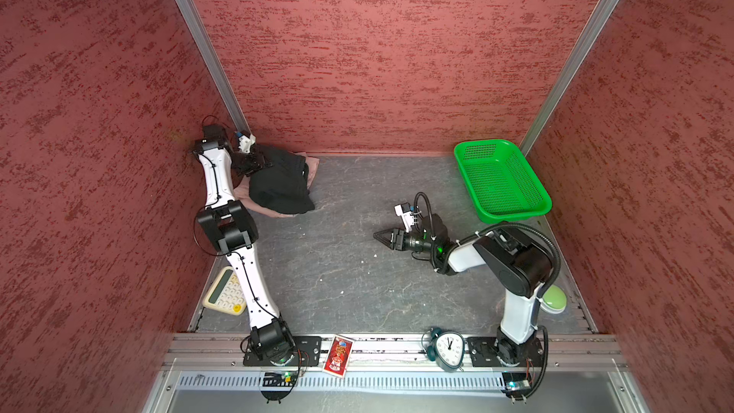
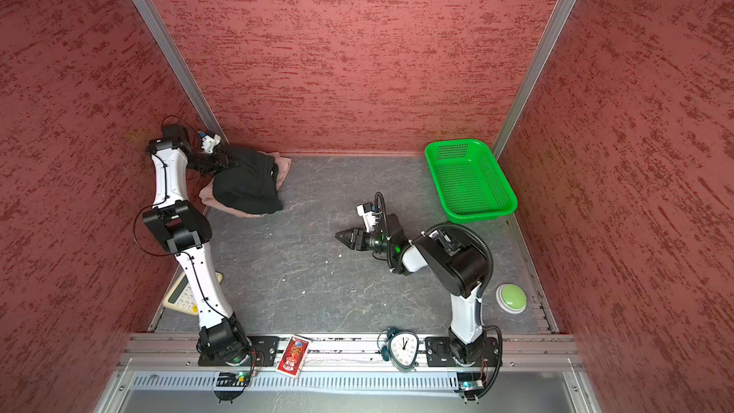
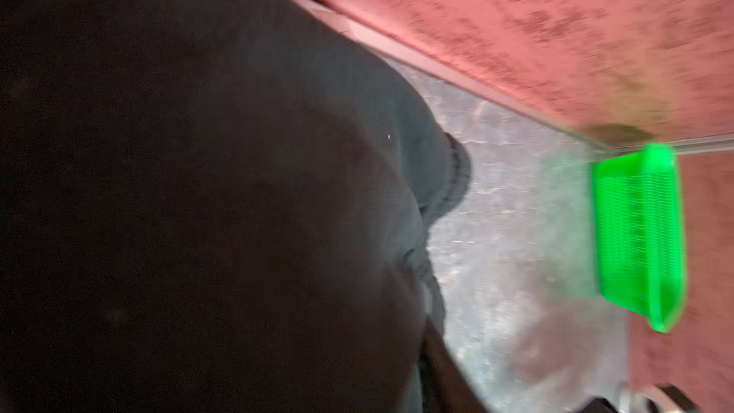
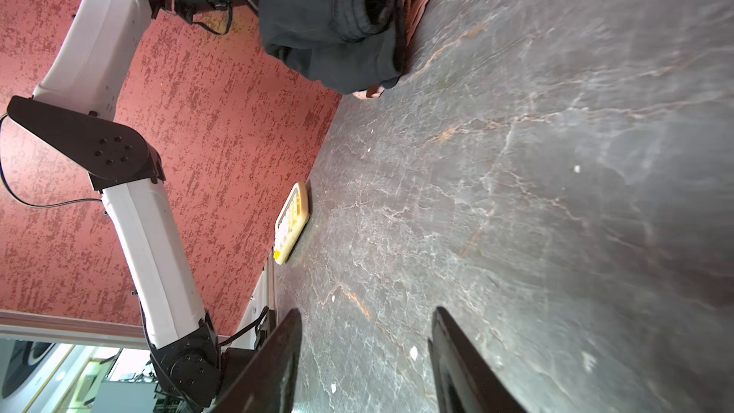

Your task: Fold and stack the shorts

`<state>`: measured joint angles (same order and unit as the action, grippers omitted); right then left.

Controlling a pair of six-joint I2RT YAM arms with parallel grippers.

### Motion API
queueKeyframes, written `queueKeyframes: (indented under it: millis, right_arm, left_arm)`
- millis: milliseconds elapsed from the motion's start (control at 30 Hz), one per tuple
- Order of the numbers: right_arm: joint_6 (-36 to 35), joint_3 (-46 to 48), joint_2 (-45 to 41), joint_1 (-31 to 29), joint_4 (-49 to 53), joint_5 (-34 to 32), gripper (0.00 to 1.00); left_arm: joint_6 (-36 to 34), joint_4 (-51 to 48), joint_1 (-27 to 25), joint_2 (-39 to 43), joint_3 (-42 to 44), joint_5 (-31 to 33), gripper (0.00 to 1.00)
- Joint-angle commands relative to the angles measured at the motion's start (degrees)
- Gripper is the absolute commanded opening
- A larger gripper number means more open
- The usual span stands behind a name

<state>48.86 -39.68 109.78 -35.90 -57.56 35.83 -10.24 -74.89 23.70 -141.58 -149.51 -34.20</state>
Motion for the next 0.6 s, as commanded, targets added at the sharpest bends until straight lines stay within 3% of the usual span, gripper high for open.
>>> queueKeyframes:
  millis: [0,167,400,467,567]
  right_arm:
    - [0.45,-1.64,0.49,-0.83,-1.8,-0.33,0.54]
    - [-1.07,-2.58,0.0,-1.69,0.39,-0.74,0.55]
    - [-3.67,-2.52,-2.0,-2.2,3.15,-1.74,0.57]
    - [-5.2,-2.42,-2.99,-2.24,4.97,-2.37,0.57]
    - [-8.8,-3.09,-4.58,-2.24,9.43,-3.84,0.58]
  left_arm:
    - [-1.63,2.2,-1.94,-0.81,0.18,12.67,0.99]
    - [-1.83,5.46,-5.82,2.96,0.44,34.6,0.99]
    - [-7.48,17.48,-13.47,13.38,4.73,57.77,0.99]
    - [-7.94,20.99,-15.25,17.23,7.76,59.62,0.99]
    - [-3.86,22.81,-16.61,23.84,13.37,50.4,0.99]
